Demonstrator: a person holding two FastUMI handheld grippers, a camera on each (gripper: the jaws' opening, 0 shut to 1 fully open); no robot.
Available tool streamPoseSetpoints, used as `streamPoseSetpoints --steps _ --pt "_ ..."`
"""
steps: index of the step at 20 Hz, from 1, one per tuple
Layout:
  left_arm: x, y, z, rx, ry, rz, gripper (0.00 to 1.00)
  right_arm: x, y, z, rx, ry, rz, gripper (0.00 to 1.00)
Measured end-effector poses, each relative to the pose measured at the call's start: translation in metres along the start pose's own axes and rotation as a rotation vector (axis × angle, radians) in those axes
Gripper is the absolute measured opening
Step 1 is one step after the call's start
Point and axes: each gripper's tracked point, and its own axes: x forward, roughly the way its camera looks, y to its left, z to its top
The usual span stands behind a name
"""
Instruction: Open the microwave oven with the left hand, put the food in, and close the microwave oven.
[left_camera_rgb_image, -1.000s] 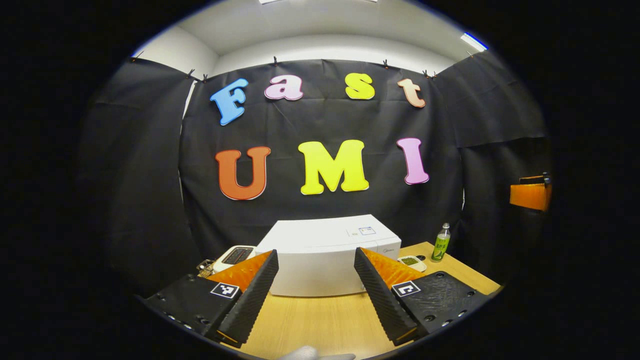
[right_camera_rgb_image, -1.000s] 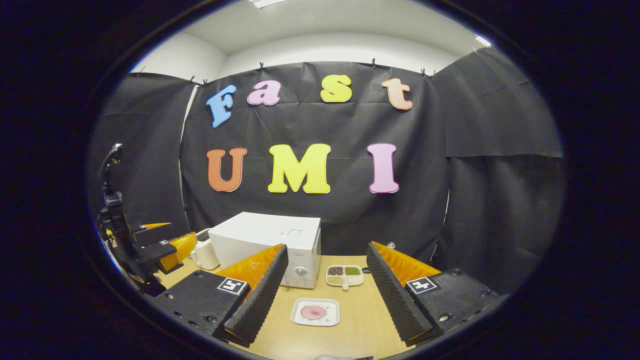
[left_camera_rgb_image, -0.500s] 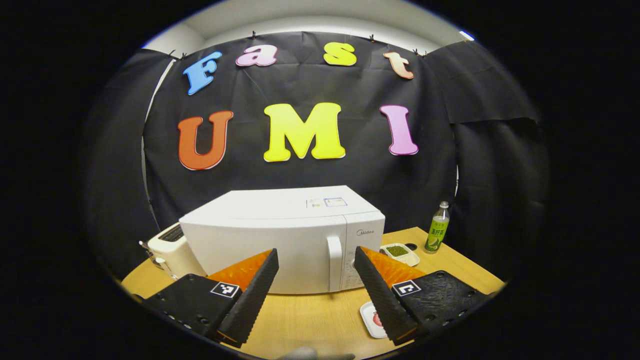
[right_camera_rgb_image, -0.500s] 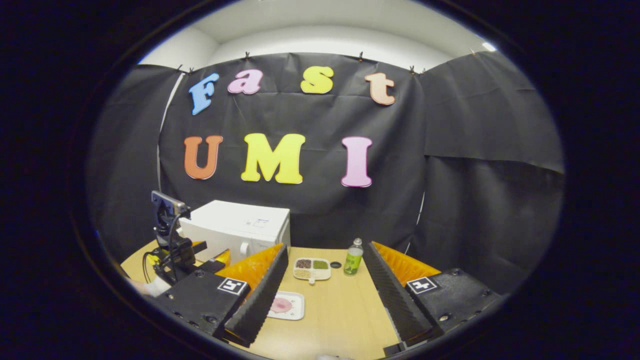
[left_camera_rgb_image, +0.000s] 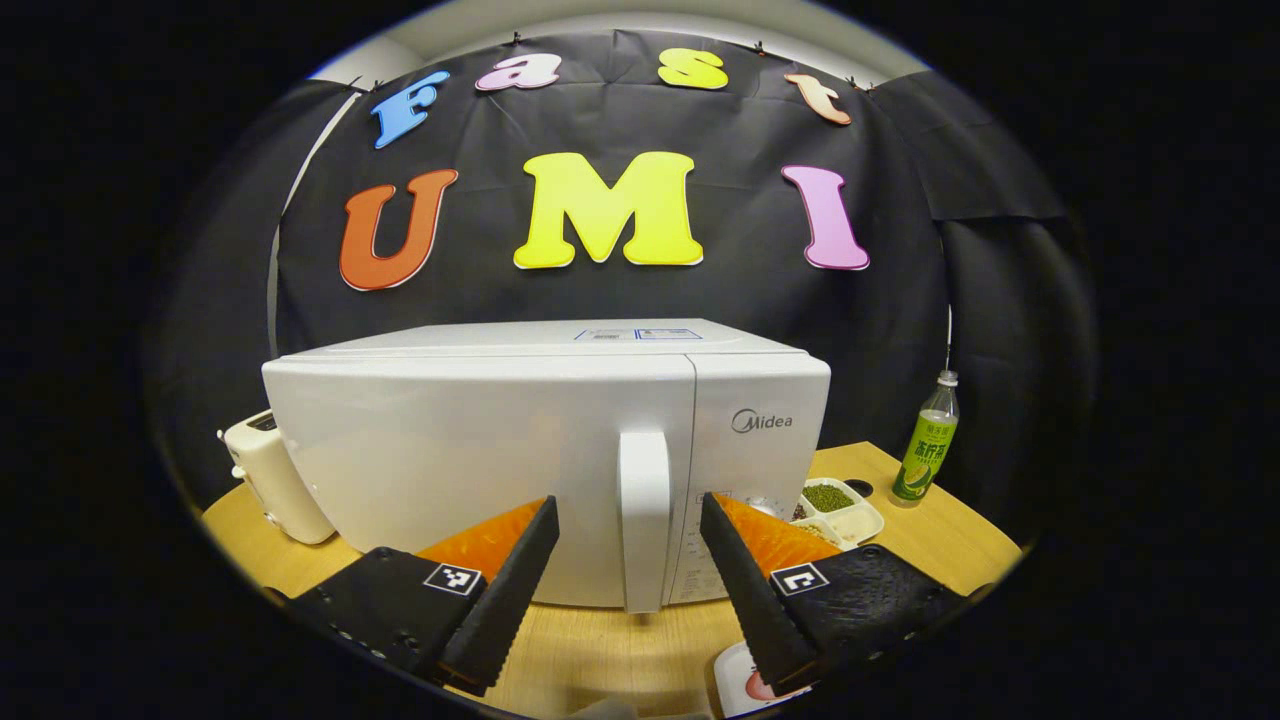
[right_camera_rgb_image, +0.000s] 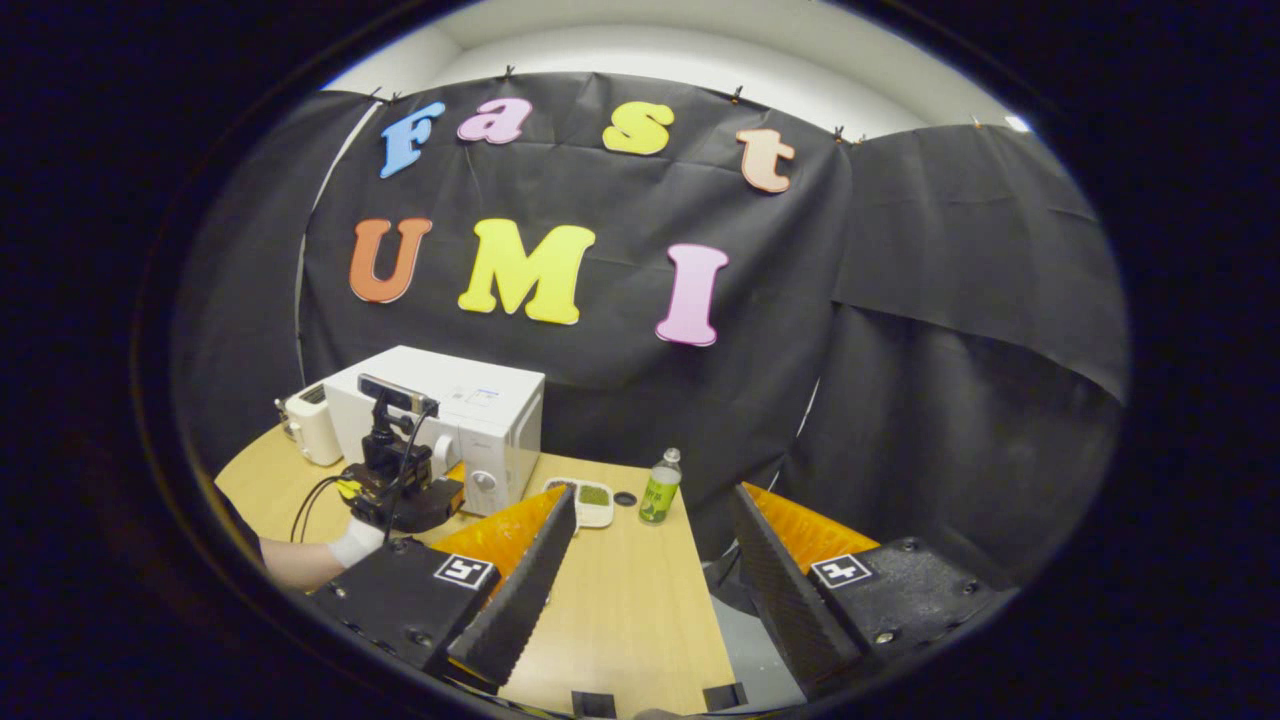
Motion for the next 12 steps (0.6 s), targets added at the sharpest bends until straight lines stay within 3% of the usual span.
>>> streamPoseSetpoints --steps 1,3,4,5,6,7,8,9,10,11,12 --pt "0.001 -0.001 0.0 -0.004 -0.001 -0.014 0.88 0.0 0.002 0.002 0.0 0.0 0.01 0.92" --pt "0.002 -0.006 -0.002 -0.04 0.002 -0.055 0.8 0.005 0.004 0.006 0.003 -0.01 0.023 0.92" --pt "0.002 -0.005 -0.001 -0.05 0.0 -0.062 0.73 0.008 0.006 0.006 0.006 -0.012 0.033 1.0" --pt "0.001 0.0 0.0 -0.047 0.005 -0.055 0.73 0.011 0.009 0.006 0.008 -0.011 0.043 0.92" --pt "0.002 0.008 0.0 -0.027 0.001 -0.031 0.69 0.014 0.01 0.005 0.011 -0.007 0.052 0.92" --pt "0.008 0.002 -0.003 -0.04 0.01 -0.058 0.65 0.016 0.014 0.005 0.017 -0.002 0.064 0.92" --pt "0.004 0.0 -0.001 -0.043 0.013 -0.071 0.54 0.019 0.017 0.004 0.019 0.005 0.074 0.92" --pt "0.007 -0.008 -0.002 -0.042 0.012 -0.107 0.52 0.021 0.019 0.003 0.017 0.011 0.086 0.92" --pt "0.002 -0.007 0.002 -0.016 0.006 -0.093 0.22 0.022 0.021 0.003 0.015 0.017 0.094 0.92" --pt "0.009 -0.005 -0.001 0.015 0.001 -0.079 0.27 0.024 0.022 0.003 0.016 0.016 0.101 0.92" --pt "0.005 -0.003 0.0 0.023 -0.005 -0.071 0.2 0.025 0.023 0.003 0.014 0.017 0.105 1.0"
